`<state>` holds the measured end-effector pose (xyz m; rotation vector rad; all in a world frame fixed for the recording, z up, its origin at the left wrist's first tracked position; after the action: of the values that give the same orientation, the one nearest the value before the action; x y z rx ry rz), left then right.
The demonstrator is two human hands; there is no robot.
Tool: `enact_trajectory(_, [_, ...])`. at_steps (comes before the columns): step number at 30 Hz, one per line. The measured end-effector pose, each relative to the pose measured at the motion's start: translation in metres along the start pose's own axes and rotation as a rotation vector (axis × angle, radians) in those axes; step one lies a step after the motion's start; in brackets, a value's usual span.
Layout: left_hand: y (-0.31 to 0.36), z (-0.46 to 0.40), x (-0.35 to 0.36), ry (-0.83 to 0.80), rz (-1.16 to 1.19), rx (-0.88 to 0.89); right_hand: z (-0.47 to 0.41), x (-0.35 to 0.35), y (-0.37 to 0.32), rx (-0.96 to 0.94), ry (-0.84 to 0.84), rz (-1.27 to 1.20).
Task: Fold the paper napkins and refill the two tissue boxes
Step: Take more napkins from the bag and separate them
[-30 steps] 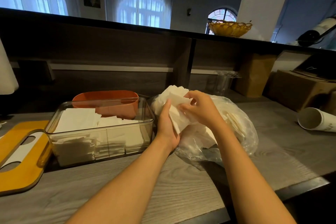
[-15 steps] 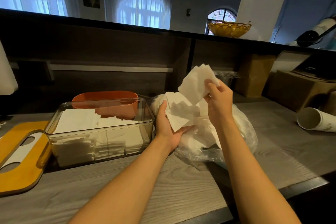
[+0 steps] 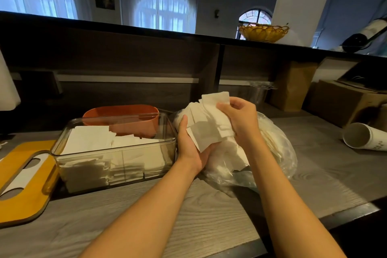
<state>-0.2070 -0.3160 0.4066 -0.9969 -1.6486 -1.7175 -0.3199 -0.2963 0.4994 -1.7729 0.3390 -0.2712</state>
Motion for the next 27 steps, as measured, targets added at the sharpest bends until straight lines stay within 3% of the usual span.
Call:
enact_trajectory(6, [0.007,0.003,0.002,0.032,0.041,0.075,0.004,0.016,0.016,-0.021,0.189,0.121])
enact_trajectory(11, [0.007,0.003,-0.001,0.041,0.054,0.094,0.006,0.022,0.019,0.016,0.189,0.136])
enact_trajectory(18, [0.006,0.002,0.000,0.030,0.043,0.067,0.012,0.023,0.014,-0.040,0.119,0.237])
enact_trajectory(23, [0.005,0.002,-0.001,0.020,0.014,0.063,0.012,0.031,0.002,-0.188,0.045,0.438])
enact_trajectory(27, [0.005,0.004,0.006,-0.062,-0.101,0.060,0.007,0.031,0.002,-0.150,-0.033,0.449])
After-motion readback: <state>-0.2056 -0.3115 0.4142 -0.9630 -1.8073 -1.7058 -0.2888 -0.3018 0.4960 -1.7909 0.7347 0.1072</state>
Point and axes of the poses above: each hand's wrist, its own z-axis away from the middle knuckle, its own x-axis out of the palm, y = z × x, the point moved 6 cm from there along -z, towards the middle knuckle, and after that the axes turned 8 degrees about x, right-handed, at the moved point
